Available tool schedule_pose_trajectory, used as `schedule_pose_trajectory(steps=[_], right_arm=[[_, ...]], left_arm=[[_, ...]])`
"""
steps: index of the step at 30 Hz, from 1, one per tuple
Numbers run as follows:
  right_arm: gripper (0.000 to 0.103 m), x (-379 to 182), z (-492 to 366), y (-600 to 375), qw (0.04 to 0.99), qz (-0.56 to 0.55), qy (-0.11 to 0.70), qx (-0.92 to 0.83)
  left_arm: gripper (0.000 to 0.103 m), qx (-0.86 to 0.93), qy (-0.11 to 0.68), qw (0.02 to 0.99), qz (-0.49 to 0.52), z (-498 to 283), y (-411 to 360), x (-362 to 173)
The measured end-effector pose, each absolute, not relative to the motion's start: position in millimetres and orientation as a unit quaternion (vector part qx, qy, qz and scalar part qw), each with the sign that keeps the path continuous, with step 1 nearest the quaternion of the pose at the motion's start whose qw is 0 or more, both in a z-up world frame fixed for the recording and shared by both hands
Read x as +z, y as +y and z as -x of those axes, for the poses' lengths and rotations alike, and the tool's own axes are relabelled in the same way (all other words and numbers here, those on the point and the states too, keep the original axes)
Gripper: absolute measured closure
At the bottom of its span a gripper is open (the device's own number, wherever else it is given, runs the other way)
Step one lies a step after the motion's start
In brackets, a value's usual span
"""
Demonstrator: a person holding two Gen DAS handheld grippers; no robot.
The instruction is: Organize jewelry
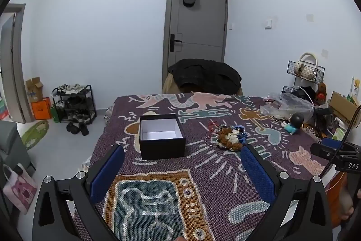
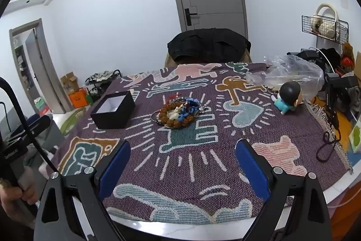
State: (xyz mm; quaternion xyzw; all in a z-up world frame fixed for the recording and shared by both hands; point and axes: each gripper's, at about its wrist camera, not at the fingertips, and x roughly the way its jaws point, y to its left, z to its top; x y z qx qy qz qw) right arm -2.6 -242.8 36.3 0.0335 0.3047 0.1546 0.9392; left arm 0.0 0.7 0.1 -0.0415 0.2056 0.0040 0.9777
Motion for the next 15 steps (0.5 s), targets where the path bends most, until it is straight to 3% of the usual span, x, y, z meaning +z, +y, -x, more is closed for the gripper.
schedule_pose_trajectory(steps=[15], right_arm=[[0.009, 37.4, 5.5, -243.6, 0.943, -0.035, 0.289, 0.161]], left_arm=[[0.0, 0.0, 0.2, 0.979, 0.035, 2.6, -1.6, 11.3]])
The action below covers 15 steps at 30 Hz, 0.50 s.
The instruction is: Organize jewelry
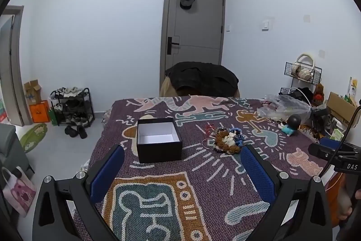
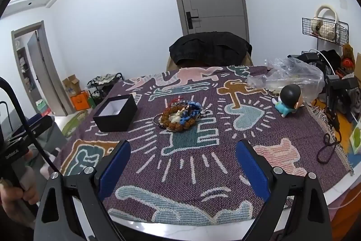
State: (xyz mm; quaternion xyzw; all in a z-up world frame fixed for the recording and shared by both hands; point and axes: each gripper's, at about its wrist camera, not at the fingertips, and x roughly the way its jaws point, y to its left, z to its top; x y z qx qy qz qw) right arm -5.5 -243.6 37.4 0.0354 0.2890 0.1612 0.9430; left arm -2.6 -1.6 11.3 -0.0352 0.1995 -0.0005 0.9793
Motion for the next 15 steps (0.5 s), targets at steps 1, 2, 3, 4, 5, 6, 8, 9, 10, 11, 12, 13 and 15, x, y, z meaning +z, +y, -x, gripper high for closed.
schedule_pose_trajectory(steps=[1, 2, 3, 4, 5, 6, 8, 9, 10, 11, 12, 13, 15], right_arm=[[0.009, 38.1, 5.5, -243.5, 0.943, -0.037, 0.288, 0.16], [0.009, 37.9, 5.7, -243.9, 0.943, -0.038, 0.288, 0.16], [0.009, 37.6, 5.4, -244.0, 0.943, -0.039, 0.288, 0.16], [0.009, 37.6, 6.1, -243.8, 0.943, -0.039, 0.288, 0.16], [0.009, 37.2, 6.2, -244.1, 0.944, -0.039, 0.287, 0.16], [0.009, 37.2, 6.3, -244.2, 0.944, -0.039, 0.287, 0.159], [0.009, 37.8, 6.4, -244.3, 0.944, -0.039, 0.286, 0.158], [0.009, 38.8, 6.7, -243.8, 0.945, -0.038, 0.285, 0.157], [0.009, 39.4, 7.3, -243.3, 0.945, -0.038, 0.284, 0.156], [0.009, 39.9, 7.6, -244.3, 0.946, -0.038, 0.283, 0.156], [0.009, 41.4, 8.5, -243.9, 0.946, -0.038, 0.28, 0.156], [0.009, 42.2, 8.7, -244.3, 0.947, -0.038, 0.279, 0.157], [0.009, 43.9, 10.0, -244.6, 0.948, -0.038, 0.275, 0.156]], left_arm=[[0.0, 0.0, 0.2, 0.979, 0.035, 2.5, -1.2, 11.9], [0.0, 0.001, 0.2, 0.979, 0.034, 3.1, -2.6, 9.8], [0.0, 0.0, 0.2, 0.979, 0.034, 3.0, -2.3, 9.9], [0.0, 0.0, 0.2, 0.979, 0.034, 3.0, -2.1, 10.2], [0.0, 0.0, 0.2, 0.979, 0.034, 3.2, -2.7, 10.1], [0.0, 0.001, 0.199, 0.979, 0.034, 3.1, -3.0, 10.1], [0.0, -0.001, 0.198, 0.98, 0.035, 4.0, -2.6, 10.2], [0.0, -0.003, 0.196, 0.98, 0.036, 4.9, -2.1, 10.4], [0.0, -0.003, 0.194, 0.98, 0.037, 6.9, -0.8, 10.4], [0.0, -0.003, 0.193, 0.98, 0.037, 7.9, -0.5, 10.3], [0.0, -0.002, 0.193, 0.981, 0.036, 8.7, -0.4, 10.2], [0.0, -0.001, 0.193, 0.98, 0.036, 9.2, -0.1, 10.4], [0.0, 0.001, 0.193, 0.98, 0.037, 10.2, 0.8, 11.0]])
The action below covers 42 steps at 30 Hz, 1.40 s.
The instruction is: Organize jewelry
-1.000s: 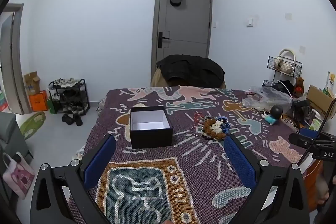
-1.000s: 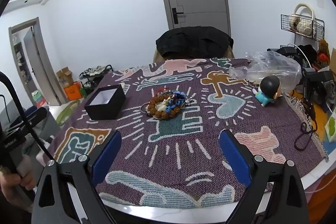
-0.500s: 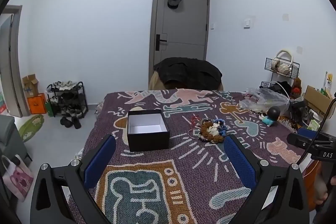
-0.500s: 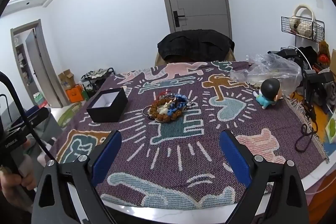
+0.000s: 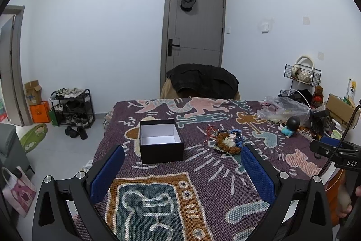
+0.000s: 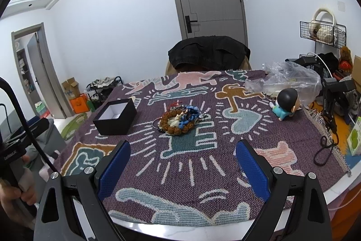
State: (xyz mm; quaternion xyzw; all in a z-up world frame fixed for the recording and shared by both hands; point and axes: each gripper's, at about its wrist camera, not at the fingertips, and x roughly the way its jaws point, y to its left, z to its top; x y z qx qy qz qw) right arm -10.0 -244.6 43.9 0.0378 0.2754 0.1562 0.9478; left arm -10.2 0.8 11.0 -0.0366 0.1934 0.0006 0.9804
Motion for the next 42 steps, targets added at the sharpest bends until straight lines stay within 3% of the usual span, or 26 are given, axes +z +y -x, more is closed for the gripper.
schedule_pose_trajectory(steps=[42], right_arm=[[0.008, 43.9, 12.0, -247.8, 0.947, -0.049, 0.272, 0.161]], left_arm=[[0.0, 0.003, 0.188, 0.982, 0.027, 16.1, -1.1, 14.3]])
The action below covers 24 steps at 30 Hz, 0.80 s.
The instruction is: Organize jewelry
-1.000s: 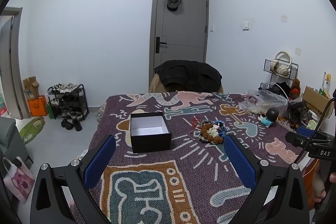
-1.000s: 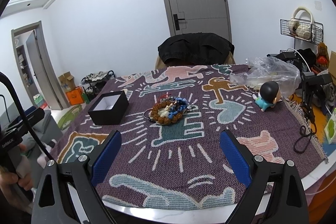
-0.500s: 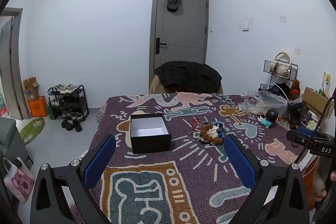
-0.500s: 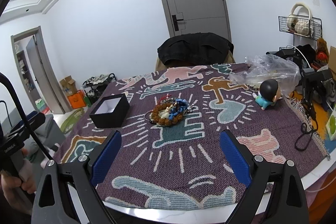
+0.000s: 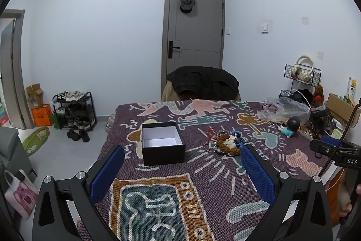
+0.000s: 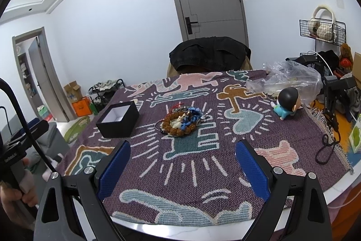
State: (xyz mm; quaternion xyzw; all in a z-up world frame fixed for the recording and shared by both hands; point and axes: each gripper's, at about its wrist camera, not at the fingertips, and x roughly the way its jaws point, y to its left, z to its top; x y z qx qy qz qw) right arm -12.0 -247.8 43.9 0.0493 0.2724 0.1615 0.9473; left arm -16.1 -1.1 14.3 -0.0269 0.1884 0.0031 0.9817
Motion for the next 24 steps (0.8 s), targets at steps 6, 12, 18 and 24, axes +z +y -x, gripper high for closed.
schedule_pose_trajectory(steps=[6, 12, 18, 24], right_arm=[[0.009, 42.3, 11.0, -247.8, 0.947, -0.049, 0.275, 0.16], [0.009, 44.1, 11.3, -245.5, 0.948, -0.041, 0.273, 0.159], [0.009, 43.4, 10.6, -243.3, 0.948, -0.035, 0.273, 0.159], [0.009, 40.4, 4.3, -245.7, 0.946, -0.034, 0.279, 0.163]], left_arm=[[0.0, 0.003, 0.192, 0.981, 0.028, 15.0, 2.4, 14.6], [0.0, -0.001, 0.195, 0.98, 0.031, 12.4, 2.0, 12.8], [0.0, -0.01, 0.201, 0.979, 0.035, 9.2, 1.7, 9.2], [0.0, -0.02, 0.206, 0.978, 0.041, 1.5, 0.0, 6.3]])
